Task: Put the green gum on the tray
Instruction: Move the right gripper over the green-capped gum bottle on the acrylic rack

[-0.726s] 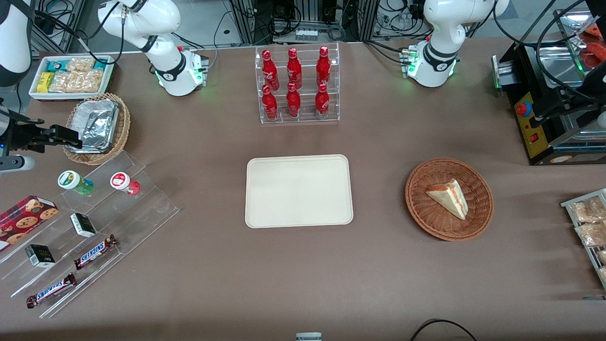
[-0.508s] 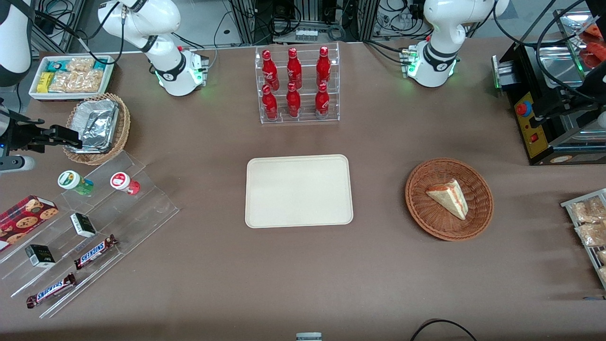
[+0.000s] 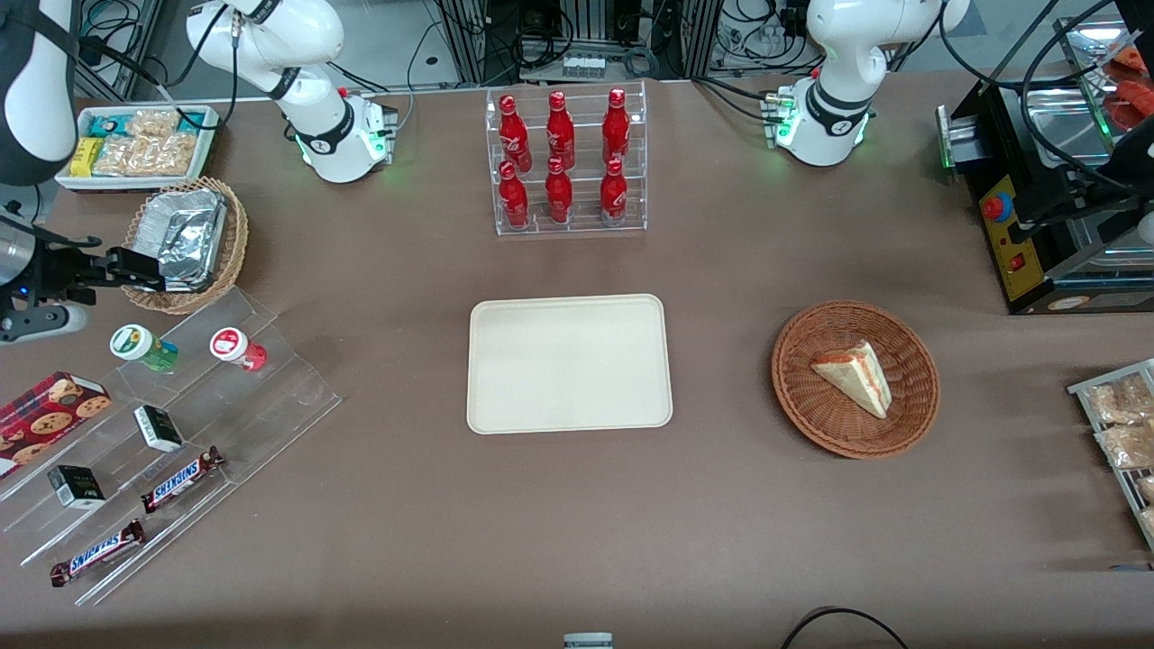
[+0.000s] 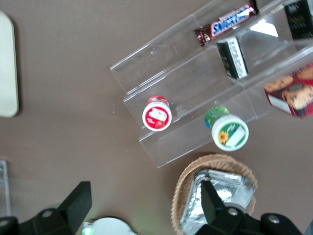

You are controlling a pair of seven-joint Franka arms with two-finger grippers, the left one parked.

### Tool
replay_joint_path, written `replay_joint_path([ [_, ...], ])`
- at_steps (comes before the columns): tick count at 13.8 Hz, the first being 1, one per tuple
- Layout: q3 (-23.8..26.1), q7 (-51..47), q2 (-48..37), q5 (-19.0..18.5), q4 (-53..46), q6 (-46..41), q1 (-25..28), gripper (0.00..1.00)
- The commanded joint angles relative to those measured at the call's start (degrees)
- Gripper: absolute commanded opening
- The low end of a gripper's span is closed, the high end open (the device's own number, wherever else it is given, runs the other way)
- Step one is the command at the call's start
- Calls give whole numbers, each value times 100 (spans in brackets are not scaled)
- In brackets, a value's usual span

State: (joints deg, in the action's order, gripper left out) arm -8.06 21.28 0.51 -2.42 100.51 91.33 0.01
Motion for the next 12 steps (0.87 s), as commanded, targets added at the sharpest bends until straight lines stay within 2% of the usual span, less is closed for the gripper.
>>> replay_joint_path([
  [1, -29, 1006, -60, -21, 424, 558, -238, 99],
  [6, -29, 3781, -8, 5, 1223, 1981, -923, 99],
  [7, -29, 4230, 10, 144, 1416, 2324, -1037, 99],
  [9, -29, 4576, 71, 233, 1681, 2704, -1231, 99],
  [12, -29, 4630, 142, 242, 1770, 2828, -1241, 99],
])
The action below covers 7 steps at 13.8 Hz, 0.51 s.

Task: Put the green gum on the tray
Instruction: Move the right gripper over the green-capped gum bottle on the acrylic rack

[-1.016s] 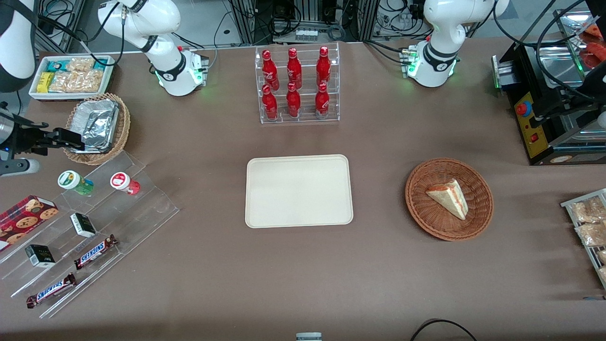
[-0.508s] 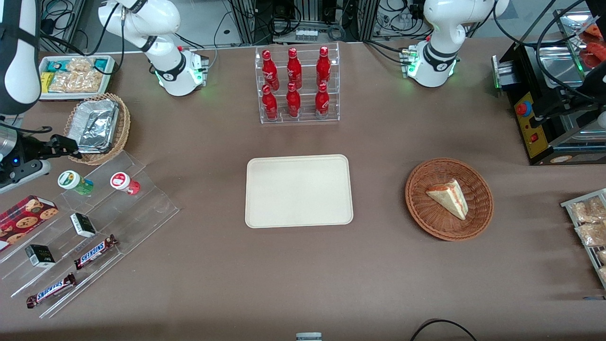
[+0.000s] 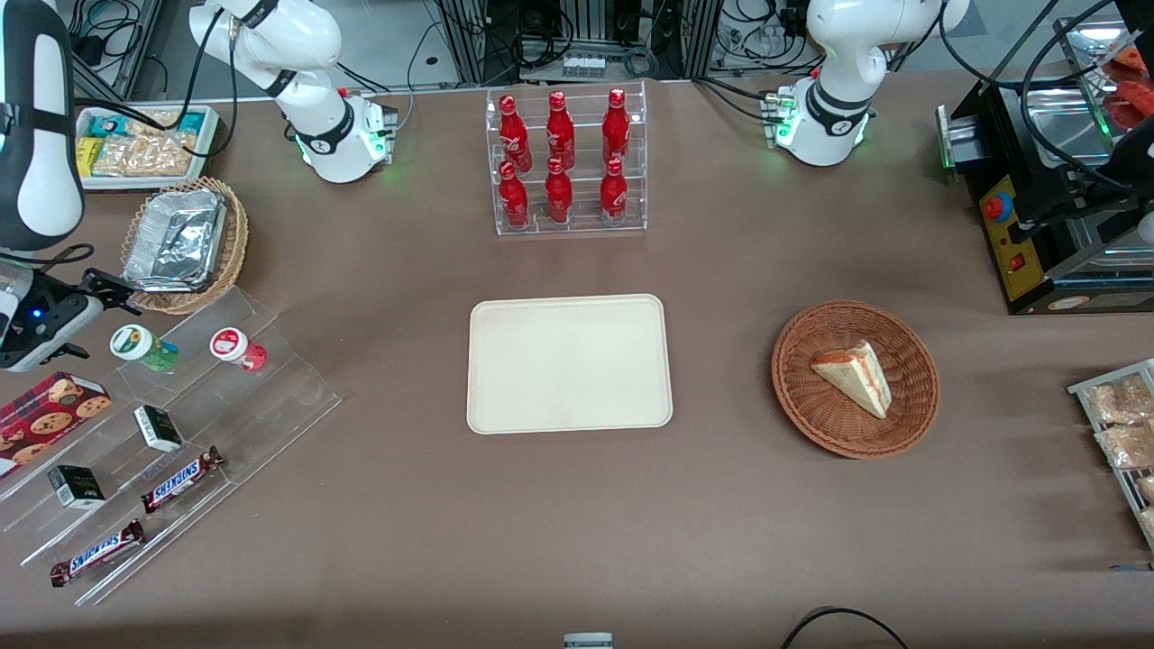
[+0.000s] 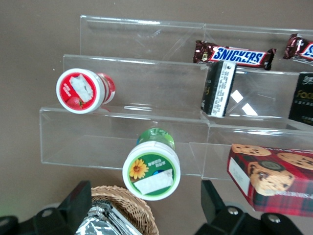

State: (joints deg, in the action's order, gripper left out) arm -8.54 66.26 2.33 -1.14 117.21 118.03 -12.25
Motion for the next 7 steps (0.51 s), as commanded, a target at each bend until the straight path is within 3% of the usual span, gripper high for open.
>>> replay_joint_path([
  [1, 19, 133, -5, 114, 100, 202, -14, 99],
  [7, 19, 141, 118, 114, 293, 615, -14, 99],
])
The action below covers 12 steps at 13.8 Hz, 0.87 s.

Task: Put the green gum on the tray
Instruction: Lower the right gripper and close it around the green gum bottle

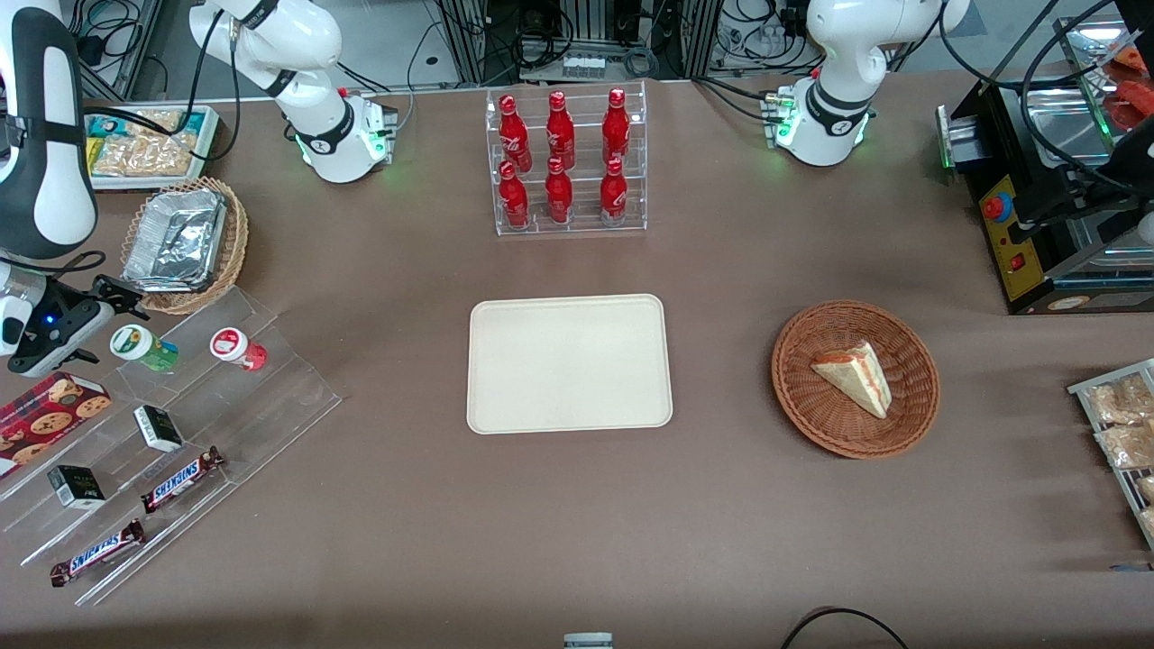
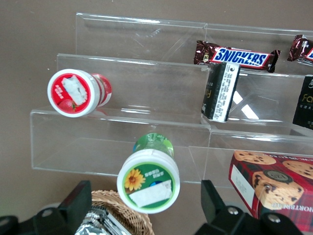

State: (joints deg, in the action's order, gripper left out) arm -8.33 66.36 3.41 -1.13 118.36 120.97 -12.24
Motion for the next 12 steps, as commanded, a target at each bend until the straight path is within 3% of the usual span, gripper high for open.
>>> replay_joint_path([
  [1, -2, 131, 28, 113, 231, 426, -15, 99],
  [4, -2, 131, 89, 113, 240, 488, -15, 95],
  [5, -2, 175, 124, 113, 240, 541, -7, 78],
  [7, -2, 281, 151, 113, 240, 559, -15, 29],
  [8, -2, 290, 142, 113, 240, 533, -7, 10],
  [9, -2, 298, 133, 113, 232, 498, -6, 0],
  [12, 6, 281, 54, 113, 136, 244, 2, 0],
])
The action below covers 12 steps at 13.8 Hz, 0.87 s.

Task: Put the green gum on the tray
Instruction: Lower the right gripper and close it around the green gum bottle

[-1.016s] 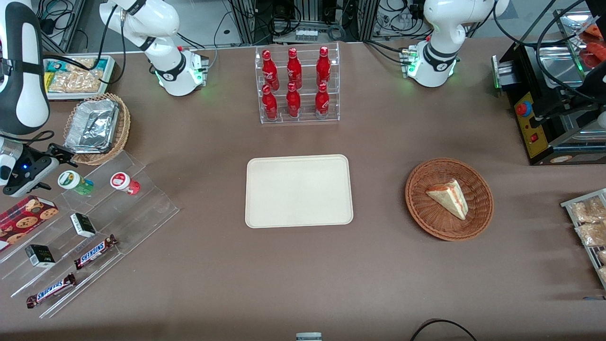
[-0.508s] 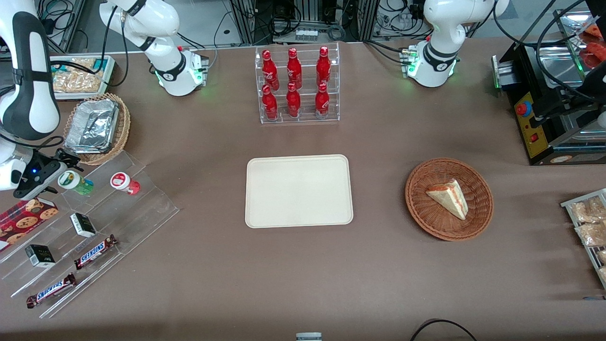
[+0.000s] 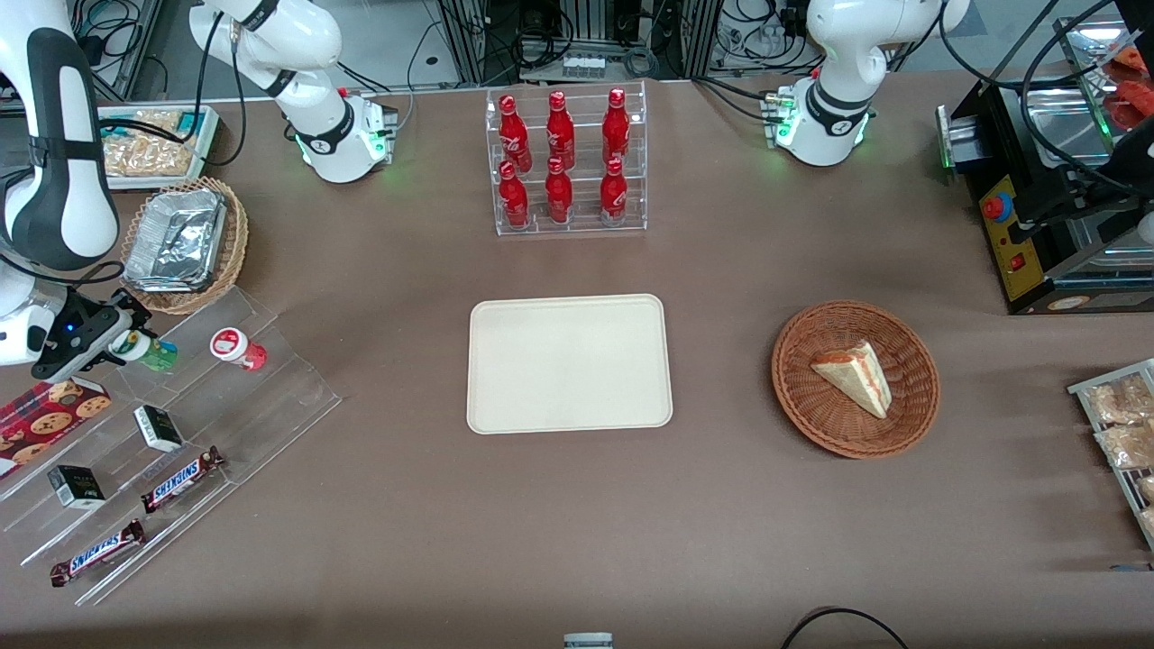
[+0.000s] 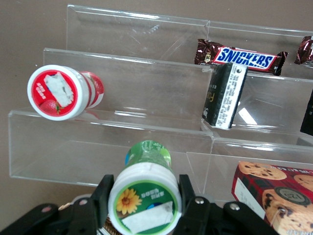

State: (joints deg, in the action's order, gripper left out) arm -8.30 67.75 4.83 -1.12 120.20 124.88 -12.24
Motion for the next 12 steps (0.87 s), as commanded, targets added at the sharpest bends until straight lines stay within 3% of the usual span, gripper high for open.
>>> replay_joint_path([
  [1, 4, 99, -149, 112, -154, -314, 37, 0],
  [6, 75, -507, -141, 104, -831, -1035, 405, 0],
  [12, 75, -2315, -62, 112, -1324, -1678, 1397, 0],
])
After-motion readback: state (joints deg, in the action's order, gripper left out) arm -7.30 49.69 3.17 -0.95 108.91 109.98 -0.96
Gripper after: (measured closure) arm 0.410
